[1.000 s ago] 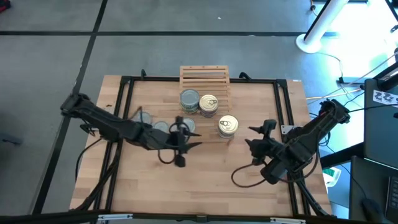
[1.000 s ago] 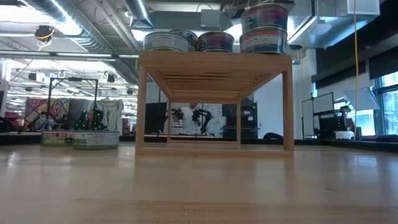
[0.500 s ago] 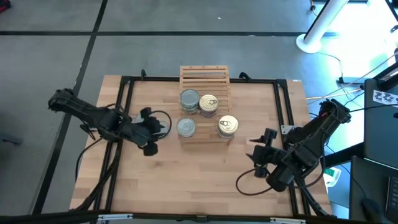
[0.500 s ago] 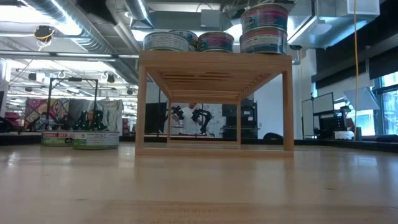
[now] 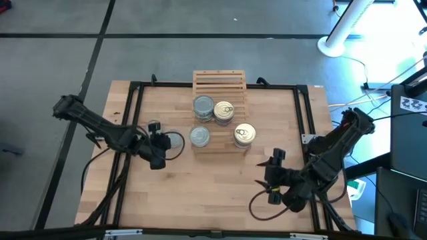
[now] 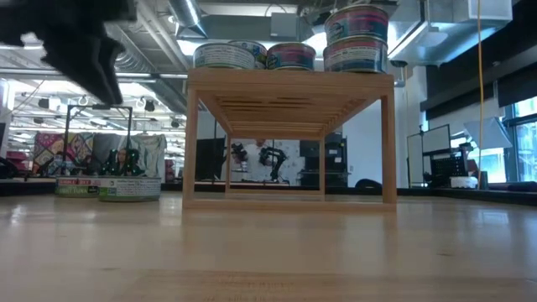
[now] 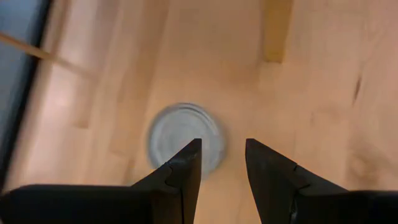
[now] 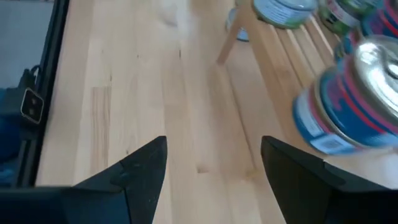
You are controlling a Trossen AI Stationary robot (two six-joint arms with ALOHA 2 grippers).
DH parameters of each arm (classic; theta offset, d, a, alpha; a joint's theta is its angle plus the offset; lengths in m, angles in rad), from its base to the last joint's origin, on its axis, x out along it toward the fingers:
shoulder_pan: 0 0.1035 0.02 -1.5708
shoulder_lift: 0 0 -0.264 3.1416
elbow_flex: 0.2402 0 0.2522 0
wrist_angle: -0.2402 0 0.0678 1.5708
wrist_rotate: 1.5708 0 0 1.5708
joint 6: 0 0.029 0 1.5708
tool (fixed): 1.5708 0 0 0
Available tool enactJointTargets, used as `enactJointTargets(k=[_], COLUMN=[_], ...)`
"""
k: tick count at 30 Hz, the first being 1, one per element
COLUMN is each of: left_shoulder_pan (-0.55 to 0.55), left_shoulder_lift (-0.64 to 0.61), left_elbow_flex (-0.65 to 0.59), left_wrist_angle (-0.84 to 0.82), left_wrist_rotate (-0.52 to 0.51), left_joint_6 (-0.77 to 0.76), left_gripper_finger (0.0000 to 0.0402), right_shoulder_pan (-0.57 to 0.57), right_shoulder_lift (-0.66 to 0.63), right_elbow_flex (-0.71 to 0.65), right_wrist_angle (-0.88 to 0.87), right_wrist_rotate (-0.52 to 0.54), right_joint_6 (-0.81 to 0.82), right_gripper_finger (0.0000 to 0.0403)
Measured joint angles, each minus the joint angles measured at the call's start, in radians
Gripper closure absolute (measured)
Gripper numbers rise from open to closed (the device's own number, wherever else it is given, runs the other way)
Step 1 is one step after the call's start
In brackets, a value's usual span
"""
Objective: Stack canned seafood by type on shelf
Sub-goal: Stack the green tuna can on top of the green tuna can on the shelf
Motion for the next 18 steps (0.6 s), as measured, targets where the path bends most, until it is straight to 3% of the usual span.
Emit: enactJointTargets(k=[8, 14, 18], left_shoulder_pan=[0.001, 0.002, 0.003], left_shoulder_lift=[0.0, 0.0, 0.0], left_elbow_flex=[-0.192, -0.273, -0.307], left_wrist_angle=[0.299, 0.343, 0.356], left_wrist_rotate=[0.056, 0.055, 0.02], left_joint_6=[0.08, 0.091, 0.09], left_gripper_finger=[0.0281, 0.0281, 0.0281], right_shoulder_pan=[0.0, -0.008, -0.026], right_shoulder_lift=[0.112, 0.2, 0.239], right_elbow_flex=[0.0, 0.0, 0.0], right_wrist_angle=[0.121, 0.194, 0.226], right_wrist_rotate=[0.025, 0.133, 0.149], right_joint_6=[-0.19, -0.267, -0.3], right_gripper_finger=[0.0141, 0.0141, 0.0141])
